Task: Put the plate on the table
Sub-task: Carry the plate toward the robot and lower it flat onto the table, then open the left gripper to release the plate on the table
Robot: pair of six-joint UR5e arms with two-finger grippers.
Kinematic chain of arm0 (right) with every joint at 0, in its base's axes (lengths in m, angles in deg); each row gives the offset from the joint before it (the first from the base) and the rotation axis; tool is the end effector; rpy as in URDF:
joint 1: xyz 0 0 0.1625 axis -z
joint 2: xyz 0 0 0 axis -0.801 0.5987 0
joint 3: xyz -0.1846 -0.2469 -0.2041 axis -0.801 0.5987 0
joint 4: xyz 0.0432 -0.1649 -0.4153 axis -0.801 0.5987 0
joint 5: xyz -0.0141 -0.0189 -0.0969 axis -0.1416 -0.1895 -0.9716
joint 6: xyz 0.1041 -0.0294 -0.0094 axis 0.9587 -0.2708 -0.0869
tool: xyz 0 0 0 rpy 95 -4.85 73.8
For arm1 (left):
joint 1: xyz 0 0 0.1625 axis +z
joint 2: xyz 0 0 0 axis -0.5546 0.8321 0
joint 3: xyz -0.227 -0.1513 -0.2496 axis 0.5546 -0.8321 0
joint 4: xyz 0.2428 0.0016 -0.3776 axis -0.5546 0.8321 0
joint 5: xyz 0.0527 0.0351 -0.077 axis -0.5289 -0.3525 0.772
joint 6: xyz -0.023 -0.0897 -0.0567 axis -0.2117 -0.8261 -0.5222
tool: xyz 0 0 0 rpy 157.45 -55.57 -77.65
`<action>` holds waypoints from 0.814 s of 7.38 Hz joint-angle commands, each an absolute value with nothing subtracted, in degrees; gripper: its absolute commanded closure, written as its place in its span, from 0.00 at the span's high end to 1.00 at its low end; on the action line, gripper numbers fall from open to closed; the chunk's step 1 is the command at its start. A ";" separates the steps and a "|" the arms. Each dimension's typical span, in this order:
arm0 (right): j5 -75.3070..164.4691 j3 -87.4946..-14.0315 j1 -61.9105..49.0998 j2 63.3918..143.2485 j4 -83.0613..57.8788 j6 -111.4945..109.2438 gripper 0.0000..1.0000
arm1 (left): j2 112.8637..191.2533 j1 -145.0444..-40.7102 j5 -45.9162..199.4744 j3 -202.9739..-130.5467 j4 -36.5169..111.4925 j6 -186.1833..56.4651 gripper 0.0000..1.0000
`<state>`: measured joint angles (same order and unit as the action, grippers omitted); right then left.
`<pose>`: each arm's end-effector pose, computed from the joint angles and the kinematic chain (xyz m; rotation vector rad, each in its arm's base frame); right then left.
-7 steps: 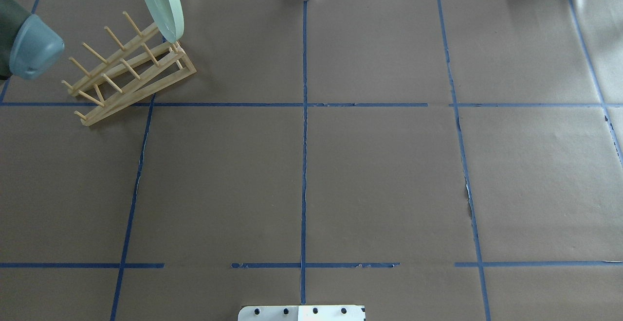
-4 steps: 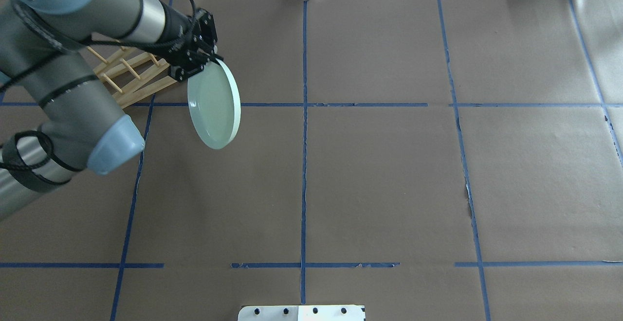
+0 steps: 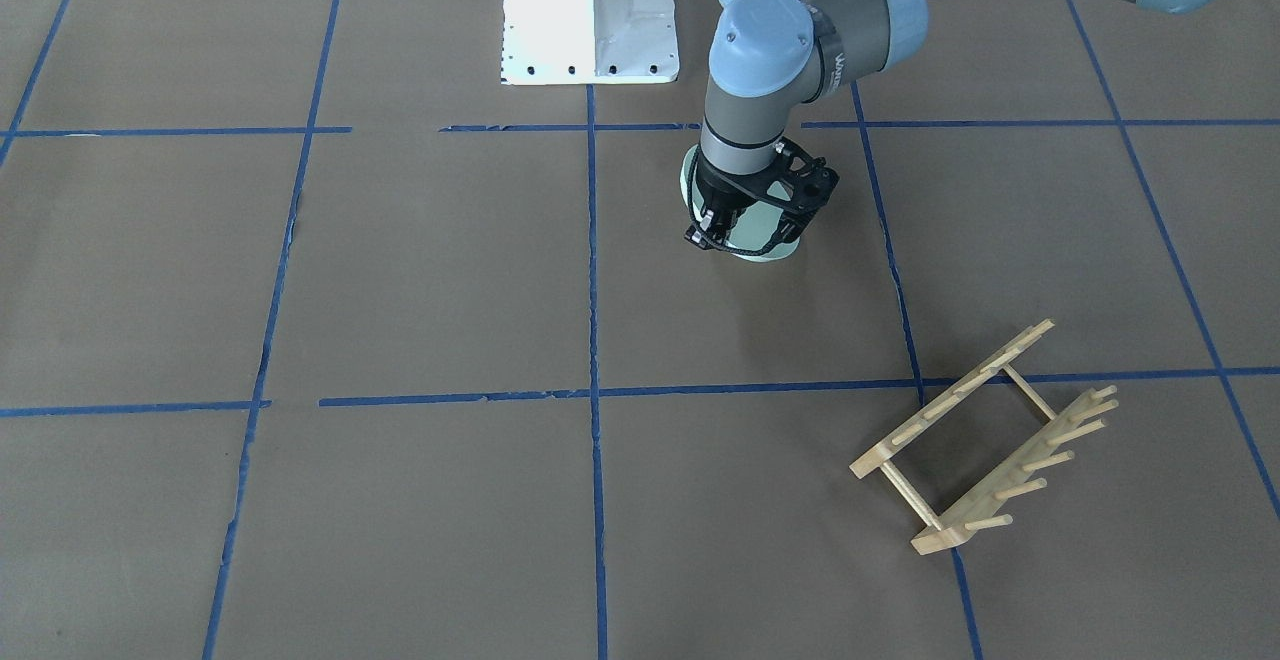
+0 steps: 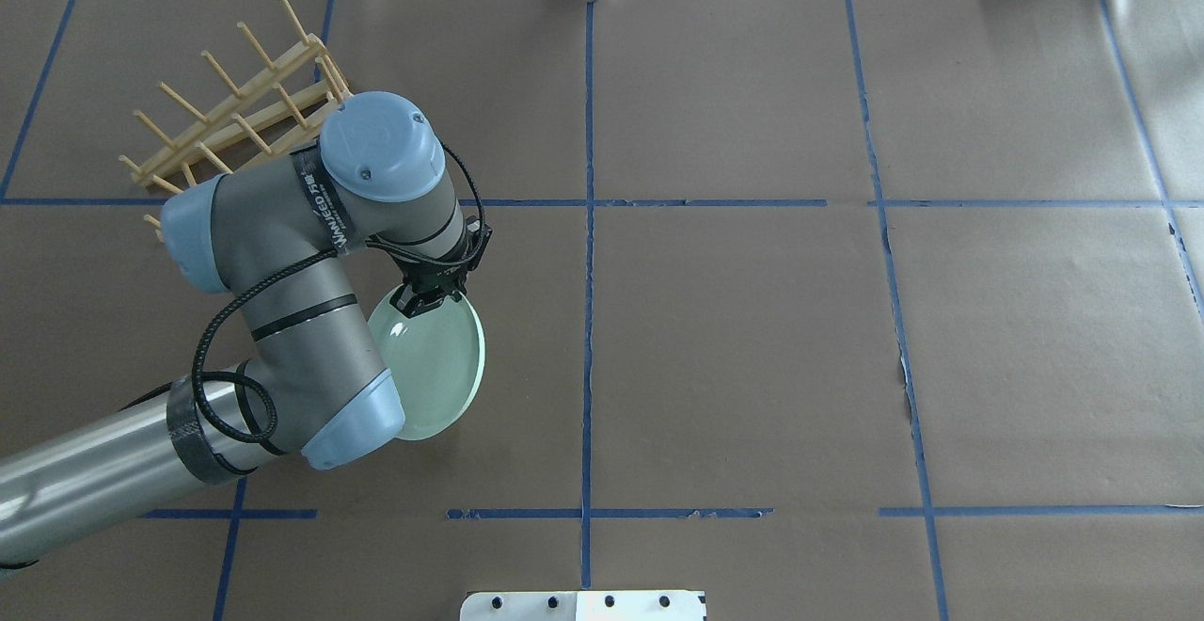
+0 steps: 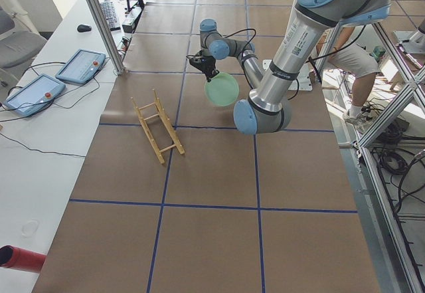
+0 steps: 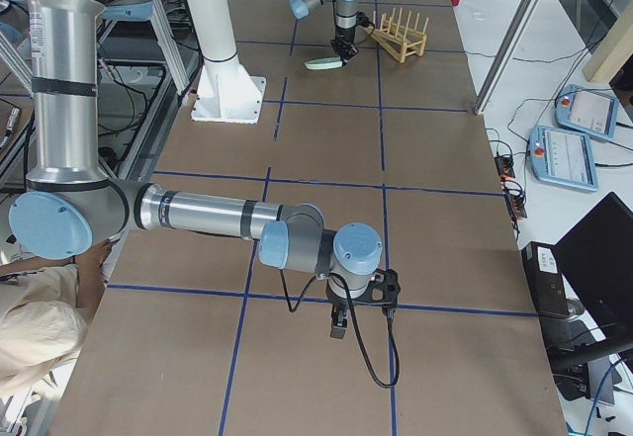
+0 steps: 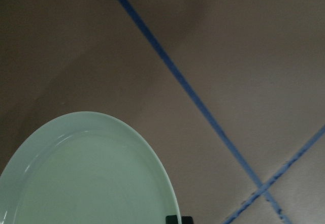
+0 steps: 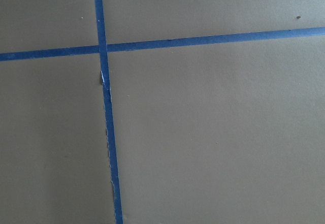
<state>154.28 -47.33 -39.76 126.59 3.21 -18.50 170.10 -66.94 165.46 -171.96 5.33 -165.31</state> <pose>0.0855 -0.4947 0.6486 -0.0773 -0.7481 0.0752 0.5131 -0.4511 0.1776 -0.3022 0.6992 -0.8555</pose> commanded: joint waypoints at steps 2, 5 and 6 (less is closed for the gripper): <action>154.27 -47.24 -39.76 126.59 3.21 -18.51 1.00 | 169.73 -68.56 163.97 -174.55 4.27 -154.59 1.00; 154.27 -47.33 -39.76 126.59 3.21 -18.51 1.00 | 165.62 -85.46 169.81 -183.44 4.27 -128.81 1.00; 154.27 -47.33 -39.76 126.59 3.21 -18.51 1.00 | 162.90 -94.50 176.38 -183.46 4.27 -115.83 1.00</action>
<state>154.27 -47.32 -39.76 126.59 3.21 -18.51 165.83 -84.40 169.74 -182.26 4.27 -130.48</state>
